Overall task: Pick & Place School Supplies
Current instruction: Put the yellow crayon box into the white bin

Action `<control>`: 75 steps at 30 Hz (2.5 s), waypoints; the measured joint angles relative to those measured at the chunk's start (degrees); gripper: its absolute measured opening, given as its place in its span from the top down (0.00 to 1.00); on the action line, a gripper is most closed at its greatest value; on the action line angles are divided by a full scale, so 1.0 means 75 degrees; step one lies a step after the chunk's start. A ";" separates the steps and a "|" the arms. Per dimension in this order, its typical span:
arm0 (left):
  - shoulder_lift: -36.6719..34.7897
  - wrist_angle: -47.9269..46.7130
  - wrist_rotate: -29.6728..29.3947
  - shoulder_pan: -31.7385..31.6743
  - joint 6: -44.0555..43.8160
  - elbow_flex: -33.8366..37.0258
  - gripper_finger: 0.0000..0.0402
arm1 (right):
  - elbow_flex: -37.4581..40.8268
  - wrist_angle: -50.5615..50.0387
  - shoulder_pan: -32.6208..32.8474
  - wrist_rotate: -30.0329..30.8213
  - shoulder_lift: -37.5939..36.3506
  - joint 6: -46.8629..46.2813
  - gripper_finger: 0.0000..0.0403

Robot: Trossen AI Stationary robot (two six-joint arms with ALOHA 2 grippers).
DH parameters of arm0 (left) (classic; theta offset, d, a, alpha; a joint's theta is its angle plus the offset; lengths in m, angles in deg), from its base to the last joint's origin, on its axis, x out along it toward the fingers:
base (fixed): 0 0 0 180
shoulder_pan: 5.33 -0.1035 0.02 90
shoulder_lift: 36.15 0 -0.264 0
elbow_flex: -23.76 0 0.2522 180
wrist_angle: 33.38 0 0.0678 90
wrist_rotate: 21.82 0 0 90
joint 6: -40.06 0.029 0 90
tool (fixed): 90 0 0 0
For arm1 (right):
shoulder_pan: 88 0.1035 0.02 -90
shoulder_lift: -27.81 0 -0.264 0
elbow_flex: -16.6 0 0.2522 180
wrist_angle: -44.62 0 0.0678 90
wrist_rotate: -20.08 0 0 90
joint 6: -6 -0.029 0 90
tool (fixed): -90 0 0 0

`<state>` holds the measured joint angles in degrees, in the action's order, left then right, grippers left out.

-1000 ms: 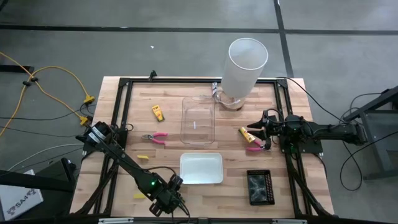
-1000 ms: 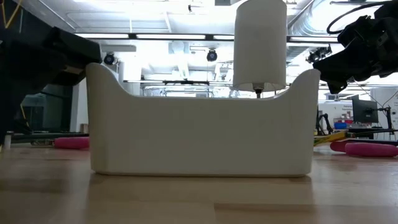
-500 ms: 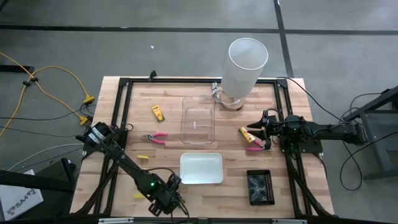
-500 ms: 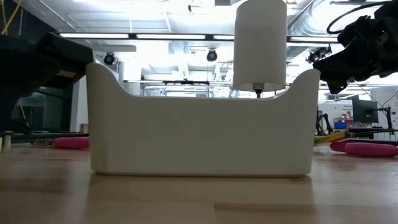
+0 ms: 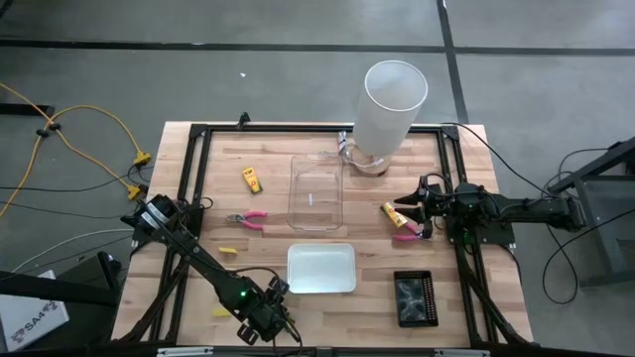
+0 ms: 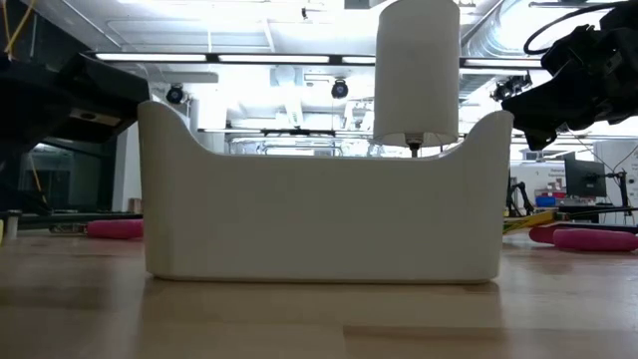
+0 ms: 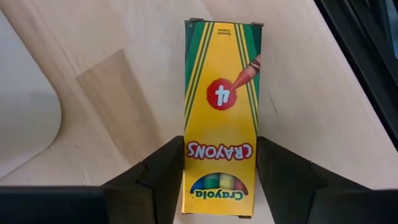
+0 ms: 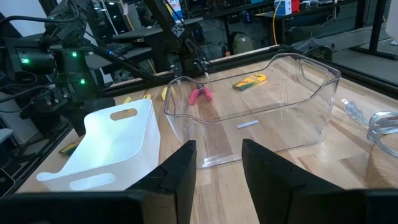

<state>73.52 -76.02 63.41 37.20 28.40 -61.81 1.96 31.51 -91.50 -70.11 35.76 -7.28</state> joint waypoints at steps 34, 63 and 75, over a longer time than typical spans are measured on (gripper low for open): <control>-0.0453 -0.0066 -0.0215 0.0227 0.0032 0.0003 0.56 | 0.0000 0.0000 0.0000 0.0002 0.0000 0.0000 0.70; -0.1670 -0.0436 -0.0374 -0.0878 0.1166 -0.0907 0.56 | 0.0000 0.0000 0.0001 0.0000 0.0000 0.0001 0.70; -0.1531 -0.0491 0.0109 -0.2346 0.1794 -0.1172 0.56 | 0.0000 0.0002 0.0002 0.0000 0.0000 0.0000 0.70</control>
<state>62.03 -79.70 64.22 19.60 41.86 -70.59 1.96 31.52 -91.49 -70.11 35.75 -7.28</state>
